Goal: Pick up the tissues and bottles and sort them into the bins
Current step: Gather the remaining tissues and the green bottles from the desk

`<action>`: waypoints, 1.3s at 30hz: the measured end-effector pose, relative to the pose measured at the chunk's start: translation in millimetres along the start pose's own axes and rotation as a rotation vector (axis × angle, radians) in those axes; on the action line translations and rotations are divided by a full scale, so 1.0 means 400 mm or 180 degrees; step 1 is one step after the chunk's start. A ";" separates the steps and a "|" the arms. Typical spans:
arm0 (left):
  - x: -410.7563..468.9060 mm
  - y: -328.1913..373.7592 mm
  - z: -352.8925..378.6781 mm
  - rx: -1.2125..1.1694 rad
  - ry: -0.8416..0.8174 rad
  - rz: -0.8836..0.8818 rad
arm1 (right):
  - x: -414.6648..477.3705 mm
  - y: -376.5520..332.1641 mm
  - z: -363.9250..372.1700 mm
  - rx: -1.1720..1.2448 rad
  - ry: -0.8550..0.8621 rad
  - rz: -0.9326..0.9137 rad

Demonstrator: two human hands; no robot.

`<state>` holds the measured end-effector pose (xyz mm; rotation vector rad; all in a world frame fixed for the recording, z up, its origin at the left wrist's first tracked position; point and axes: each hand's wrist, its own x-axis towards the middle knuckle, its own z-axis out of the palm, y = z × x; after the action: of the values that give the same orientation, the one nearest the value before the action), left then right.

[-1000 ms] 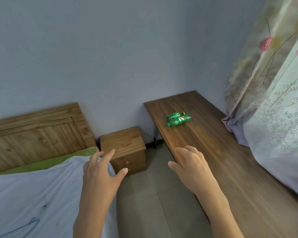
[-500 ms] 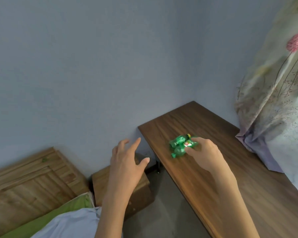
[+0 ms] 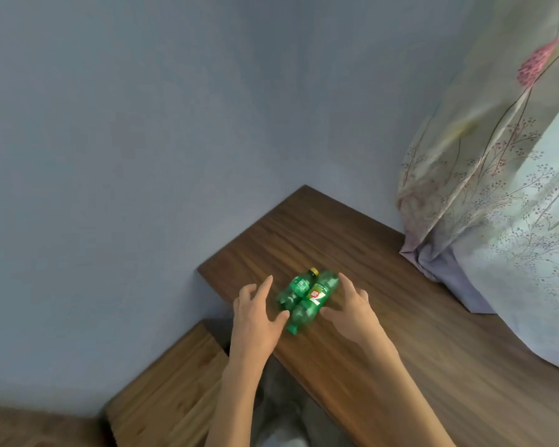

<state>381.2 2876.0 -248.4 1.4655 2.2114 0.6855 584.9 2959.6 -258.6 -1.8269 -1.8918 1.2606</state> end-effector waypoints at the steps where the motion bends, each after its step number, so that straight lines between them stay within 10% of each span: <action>1: 0.034 -0.018 0.022 -0.0006 -0.0095 0.0005 | 0.026 0.005 0.019 0.0051 0.0004 0.0102; 14: 0.331 -0.183 0.272 0.0186 -0.1472 0.0353 | 0.294 0.022 0.248 0.0619 0.0358 0.1248; 39: 0.697 -0.180 0.429 0.0088 -0.2575 0.0907 | 0.513 0.039 0.255 0.0455 0.0886 0.1935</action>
<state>323.1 3141.4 -445.1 1.6924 1.4138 0.0849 485.4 3099.6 -411.1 -2.4381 -1.1064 1.1711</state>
